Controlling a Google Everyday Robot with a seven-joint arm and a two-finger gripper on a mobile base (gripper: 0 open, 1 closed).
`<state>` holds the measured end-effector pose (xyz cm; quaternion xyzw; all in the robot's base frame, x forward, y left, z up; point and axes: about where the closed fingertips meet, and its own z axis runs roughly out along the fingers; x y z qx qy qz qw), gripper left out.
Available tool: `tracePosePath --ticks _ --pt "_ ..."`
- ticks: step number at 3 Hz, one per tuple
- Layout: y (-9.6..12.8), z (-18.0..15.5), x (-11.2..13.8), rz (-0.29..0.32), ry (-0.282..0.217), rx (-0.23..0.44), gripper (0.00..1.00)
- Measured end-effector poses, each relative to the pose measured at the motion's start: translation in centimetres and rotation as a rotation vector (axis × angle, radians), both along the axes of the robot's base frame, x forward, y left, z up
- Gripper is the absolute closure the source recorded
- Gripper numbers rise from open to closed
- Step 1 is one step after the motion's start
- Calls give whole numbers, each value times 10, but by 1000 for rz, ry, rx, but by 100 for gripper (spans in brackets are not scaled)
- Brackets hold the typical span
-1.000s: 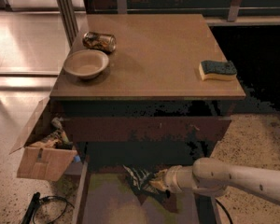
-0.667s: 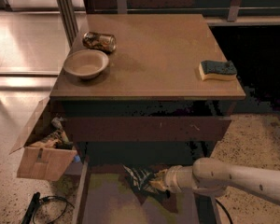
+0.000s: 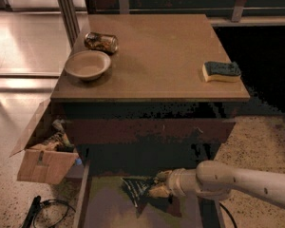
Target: Place blue chip bag into middle drawer
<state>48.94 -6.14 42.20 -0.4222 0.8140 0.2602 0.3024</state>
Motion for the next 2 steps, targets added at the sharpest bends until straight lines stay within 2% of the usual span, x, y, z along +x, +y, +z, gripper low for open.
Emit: tracePosePath --ticks 1,2 --pt "0 0 0 0 0 0 0" --pt "0 0 0 0 0 0 0"
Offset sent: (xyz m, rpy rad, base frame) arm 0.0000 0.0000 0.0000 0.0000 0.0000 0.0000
